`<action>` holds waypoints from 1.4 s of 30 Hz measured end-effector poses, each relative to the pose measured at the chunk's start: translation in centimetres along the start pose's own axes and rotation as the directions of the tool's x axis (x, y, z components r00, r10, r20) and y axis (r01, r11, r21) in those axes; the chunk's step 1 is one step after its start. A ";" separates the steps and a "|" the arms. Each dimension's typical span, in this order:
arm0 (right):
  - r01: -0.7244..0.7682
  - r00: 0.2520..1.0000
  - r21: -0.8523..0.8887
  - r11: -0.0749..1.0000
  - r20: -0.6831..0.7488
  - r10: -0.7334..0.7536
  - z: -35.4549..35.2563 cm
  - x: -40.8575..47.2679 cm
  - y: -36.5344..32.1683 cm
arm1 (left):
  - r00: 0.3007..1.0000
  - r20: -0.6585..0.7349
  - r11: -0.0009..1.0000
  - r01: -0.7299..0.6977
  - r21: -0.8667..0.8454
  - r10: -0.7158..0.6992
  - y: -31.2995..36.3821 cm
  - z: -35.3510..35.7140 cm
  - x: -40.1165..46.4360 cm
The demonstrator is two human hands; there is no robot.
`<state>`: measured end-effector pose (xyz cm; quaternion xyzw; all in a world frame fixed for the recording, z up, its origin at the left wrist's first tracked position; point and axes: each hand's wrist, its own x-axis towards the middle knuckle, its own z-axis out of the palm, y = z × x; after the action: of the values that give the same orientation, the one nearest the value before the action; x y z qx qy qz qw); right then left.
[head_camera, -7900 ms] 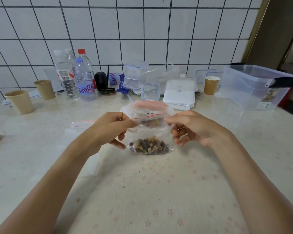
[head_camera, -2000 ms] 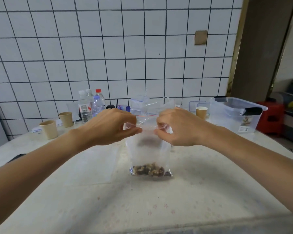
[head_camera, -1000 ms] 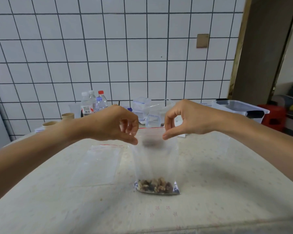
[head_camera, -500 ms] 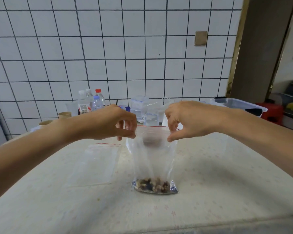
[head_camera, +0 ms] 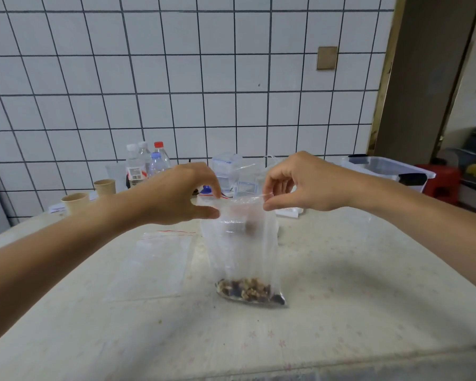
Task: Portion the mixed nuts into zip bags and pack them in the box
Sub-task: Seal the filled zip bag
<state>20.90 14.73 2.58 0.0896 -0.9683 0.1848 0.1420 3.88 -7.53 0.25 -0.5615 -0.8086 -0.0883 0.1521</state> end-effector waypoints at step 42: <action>-0.277 0.930 0.655 0.702 -0.001 0.368 12.5 -3.8 5.0 | 0.947 0.104 0.447 0.238 -0.862 -0.305 3.1 14.8 -4.8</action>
<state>20.38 14.97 -11.36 -0.0507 -0.8340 0.5335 0.1314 6.17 -6.03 -15.34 -0.4215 -0.7278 -0.5228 -0.1392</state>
